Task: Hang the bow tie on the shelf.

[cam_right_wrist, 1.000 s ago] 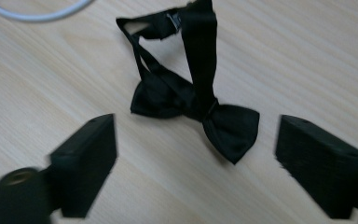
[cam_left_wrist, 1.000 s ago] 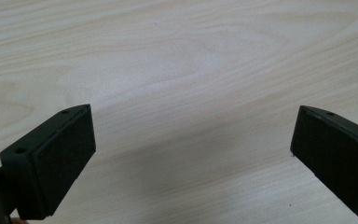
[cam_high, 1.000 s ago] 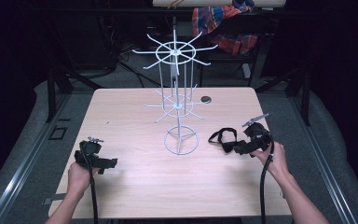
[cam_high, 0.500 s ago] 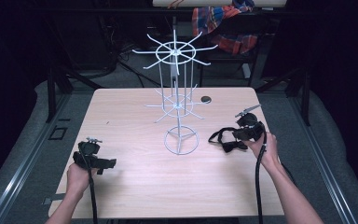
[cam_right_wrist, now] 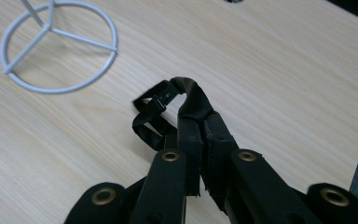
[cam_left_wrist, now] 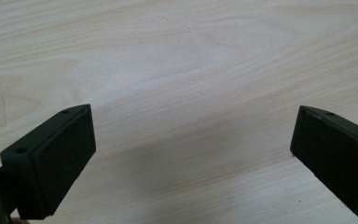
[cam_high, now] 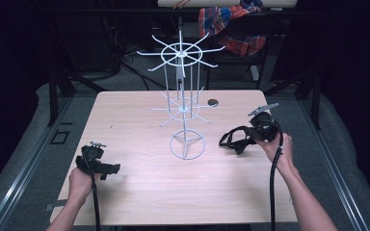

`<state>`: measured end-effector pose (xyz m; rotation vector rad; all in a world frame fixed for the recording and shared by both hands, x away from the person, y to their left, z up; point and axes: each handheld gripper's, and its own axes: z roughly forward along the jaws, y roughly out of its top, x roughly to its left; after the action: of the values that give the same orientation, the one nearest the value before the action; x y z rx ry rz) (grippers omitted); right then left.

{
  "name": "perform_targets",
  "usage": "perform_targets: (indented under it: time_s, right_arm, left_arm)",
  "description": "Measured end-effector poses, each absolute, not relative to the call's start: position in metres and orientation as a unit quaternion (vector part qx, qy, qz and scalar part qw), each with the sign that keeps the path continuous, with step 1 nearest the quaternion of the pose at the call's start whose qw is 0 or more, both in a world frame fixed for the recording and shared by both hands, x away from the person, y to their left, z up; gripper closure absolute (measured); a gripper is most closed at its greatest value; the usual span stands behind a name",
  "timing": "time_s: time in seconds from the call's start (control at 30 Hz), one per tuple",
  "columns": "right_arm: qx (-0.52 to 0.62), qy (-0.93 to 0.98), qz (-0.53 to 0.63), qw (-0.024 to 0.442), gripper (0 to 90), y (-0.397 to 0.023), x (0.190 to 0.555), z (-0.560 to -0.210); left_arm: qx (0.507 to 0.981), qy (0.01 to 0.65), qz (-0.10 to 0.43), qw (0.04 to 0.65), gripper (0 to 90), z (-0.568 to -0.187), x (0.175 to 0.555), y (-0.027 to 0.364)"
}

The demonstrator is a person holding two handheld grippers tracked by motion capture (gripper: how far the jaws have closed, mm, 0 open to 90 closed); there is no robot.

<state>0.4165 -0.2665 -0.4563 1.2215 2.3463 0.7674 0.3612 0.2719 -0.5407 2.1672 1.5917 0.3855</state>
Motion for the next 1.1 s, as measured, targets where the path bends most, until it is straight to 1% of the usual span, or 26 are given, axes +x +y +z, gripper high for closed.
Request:
perform_targets:
  time_s: [0.27,0.37,0.5,0.77,1.1]
  right_arm:
    - [0.415,0.84,0.289,0.196,88.0,-0.258,0.407,-0.442]
    - [0.402,0.845,0.304,0.179,88.0,-0.252,0.403,-0.436]
    - [0.389,0.849,0.316,0.17,88.0,-0.246,0.399,-0.429]
    - [0.355,0.86,0.326,0.167,88.0,-0.229,0.387,-0.414]
    - [0.33,0.868,0.334,0.159,88.0,-0.214,0.381,-0.407]
  left_arm:
    - [0.777,0.574,0.147,0.214,0.0,-0.537,0.357,0.273]
    - [0.777,0.574,0.147,0.211,0.0,-0.538,0.357,0.273]
    - [0.779,0.572,0.146,0.209,0.0,-0.539,0.358,0.272]
    - [0.78,0.573,0.145,0.205,0.0,-0.54,0.359,0.273]
    - [0.782,0.572,0.142,0.203,0.0,-0.542,0.36,0.272]
